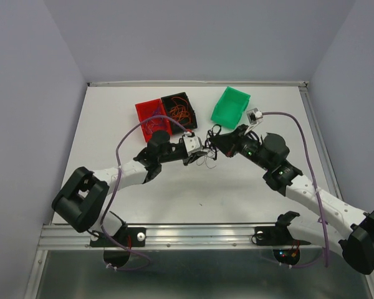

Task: Untangle the cables

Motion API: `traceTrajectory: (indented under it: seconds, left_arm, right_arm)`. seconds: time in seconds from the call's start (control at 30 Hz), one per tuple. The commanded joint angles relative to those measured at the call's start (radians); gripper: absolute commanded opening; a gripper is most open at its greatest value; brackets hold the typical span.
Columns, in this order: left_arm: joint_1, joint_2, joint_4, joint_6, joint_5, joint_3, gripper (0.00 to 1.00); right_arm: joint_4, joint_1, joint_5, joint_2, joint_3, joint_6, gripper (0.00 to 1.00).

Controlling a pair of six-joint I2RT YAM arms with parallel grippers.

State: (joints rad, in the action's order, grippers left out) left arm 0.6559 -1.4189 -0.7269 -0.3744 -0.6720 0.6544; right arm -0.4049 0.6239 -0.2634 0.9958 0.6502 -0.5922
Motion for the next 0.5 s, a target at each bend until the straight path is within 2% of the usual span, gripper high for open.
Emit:
traceTrajectory:
  seconds: [0.0,0.03,0.17,0.23,0.27,0.37,0.4,0.43,0.47]
  left_arm:
    - [0.017,-0.018,-0.028,-0.029,0.089,0.060,0.16]
    - [0.017,-0.031,-0.026,-0.026,0.119,0.063,0.01]
    - [0.017,-0.080,0.001,-0.031,0.210,0.083,0.00]
    - [0.016,-0.110,0.017,-0.035,0.255,0.102,0.00]
    - [0.013,-0.129,0.024,-0.038,0.274,0.108,0.00]
    - [0.005,-0.149,0.033,-0.040,0.284,0.116,0.00]
    - [0.002,-0.159,0.038,-0.040,0.290,0.122,0.00]
    - [-0.001,-0.164,0.044,-0.041,0.292,0.128,0.00]
    - [-0.004,-0.166,0.052,-0.038,0.290,0.132,0.00]
  right_arm:
    - [-0.080,0.005,-0.013,-0.014,0.091,-0.009,0.01]
    - [-0.078,0.004,-0.001,-0.026,0.095,-0.008,0.01]
    - [-0.029,0.005,0.096,-0.071,0.166,0.029,0.06]
    - [0.029,0.003,0.197,-0.086,0.239,0.074,0.07]
    - [0.067,0.003,0.295,-0.098,0.284,0.101,0.08]
    - [0.087,0.004,0.421,-0.118,0.322,0.137,0.08]
    - [0.087,0.003,0.490,-0.134,0.333,0.155,0.07]
    - [0.087,0.003,0.521,-0.137,0.336,0.158,0.01]
    - [0.093,0.005,0.545,-0.141,0.339,0.164,0.01]
